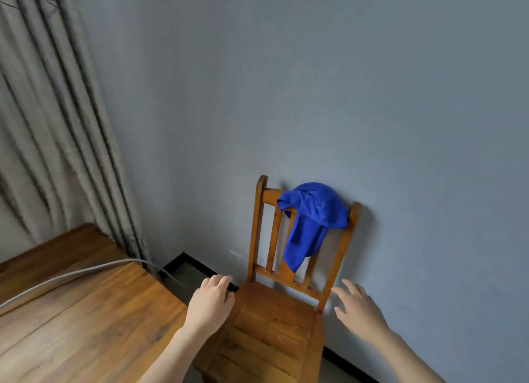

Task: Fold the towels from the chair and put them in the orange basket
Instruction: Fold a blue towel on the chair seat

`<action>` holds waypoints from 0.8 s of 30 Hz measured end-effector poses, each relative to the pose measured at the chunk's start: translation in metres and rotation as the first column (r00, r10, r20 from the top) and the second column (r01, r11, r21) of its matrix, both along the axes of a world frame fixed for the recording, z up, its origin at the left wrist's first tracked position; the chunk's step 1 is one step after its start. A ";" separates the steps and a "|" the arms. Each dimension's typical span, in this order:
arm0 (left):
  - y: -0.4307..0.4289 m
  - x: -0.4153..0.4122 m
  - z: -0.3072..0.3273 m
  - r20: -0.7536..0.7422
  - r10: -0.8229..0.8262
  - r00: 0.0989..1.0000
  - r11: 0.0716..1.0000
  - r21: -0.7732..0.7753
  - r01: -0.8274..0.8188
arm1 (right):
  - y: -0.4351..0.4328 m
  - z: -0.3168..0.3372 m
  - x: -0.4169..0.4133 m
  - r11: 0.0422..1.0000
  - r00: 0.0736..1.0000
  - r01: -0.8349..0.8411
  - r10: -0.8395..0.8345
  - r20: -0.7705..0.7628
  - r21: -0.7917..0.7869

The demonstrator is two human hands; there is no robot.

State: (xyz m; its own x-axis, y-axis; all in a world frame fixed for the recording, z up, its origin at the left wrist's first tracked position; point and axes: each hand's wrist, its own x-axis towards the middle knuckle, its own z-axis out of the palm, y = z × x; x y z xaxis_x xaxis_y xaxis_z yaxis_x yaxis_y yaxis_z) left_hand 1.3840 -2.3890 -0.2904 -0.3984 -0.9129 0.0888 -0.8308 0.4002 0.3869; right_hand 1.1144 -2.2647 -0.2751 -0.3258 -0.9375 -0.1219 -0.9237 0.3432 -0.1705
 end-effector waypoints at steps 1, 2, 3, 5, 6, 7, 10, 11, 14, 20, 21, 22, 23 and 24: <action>-0.009 0.000 0.001 -0.005 -0.004 1.000 1.000 -0.001 0.004 | -0.008 0.002 0.000 1.000 1.000 0.006 -0.006 -0.009 -0.001; -0.022 0.002 -0.001 -0.010 -0.010 1.000 1.000 0.003 0.010 | -0.020 0.002 0.001 1.000 1.000 0.016 -0.016 -0.016 -0.001; -0.034 0.004 -0.004 -0.012 -0.016 1.000 1.000 0.009 0.016 | -0.031 0.003 0.003 1.000 1.000 0.018 -0.018 -0.024 0.006; -0.050 0.005 -0.010 -0.014 -0.026 1.000 0.999 0.024 0.026 | -0.042 0.004 0.008 1.000 1.000 0.014 -0.014 -0.027 0.010; -0.058 0.005 -0.014 -0.014 -0.035 0.999 0.999 0.039 0.035 | -0.049 0.003 0.011 1.000 1.000 0.016 -0.016 -0.024 0.013; -0.068 0.003 -0.018 -0.018 -0.045 0.999 0.997 0.058 0.046 | -0.055 0.002 0.013 1.000 1.000 0.022 -0.021 -0.022 0.015; -0.083 -0.011 -0.024 -0.037 -0.093 0.995 0.991 0.090 0.096 | -0.060 0.000 0.016 0.999 0.999 0.031 -0.030 -0.036 0.023; -0.085 -0.017 -0.024 -0.043 -0.117 0.992 0.988 0.092 0.120 | -0.059 -0.001 0.014 0.999 0.998 0.041 -0.040 -0.042 0.034; -0.094 -0.042 -0.022 -0.083 -0.178 0.981 0.980 0.074 0.184 | -0.059 0.003 0.000 0.996 0.995 0.074 -0.071 -0.064 0.046; -0.099 -0.081 -0.027 -0.102 -0.250 0.963 0.964 0.071 0.258 | -0.075 0.003 -0.035 0.995 0.989 0.102 -0.103 -0.102 -0.016; -0.100 -0.086 -0.030 -0.085 -0.264 0.961 0.960 0.071 0.270 | -0.082 0.001 -0.041 0.994 0.990 0.099 -0.102 -0.096 -0.037; -0.101 -0.093 -0.030 -0.061 -0.282 0.958 0.956 0.072 0.286 | -0.090 -0.002 -0.048 0.993 0.991 0.092 -0.098 -0.091 -0.067; -0.104 -0.099 -0.031 -0.034 -0.304 0.952 0.950 0.071 0.306 | -0.099 -0.005 -0.054 0.993 0.991 0.084 -0.093 -0.098 -0.087; -0.107 -0.107 -0.029 -0.006 -0.330 0.944 0.942 0.061 0.329 | -0.108 -0.005 -0.059 0.992 0.990 0.078 -0.089 -0.113 -0.103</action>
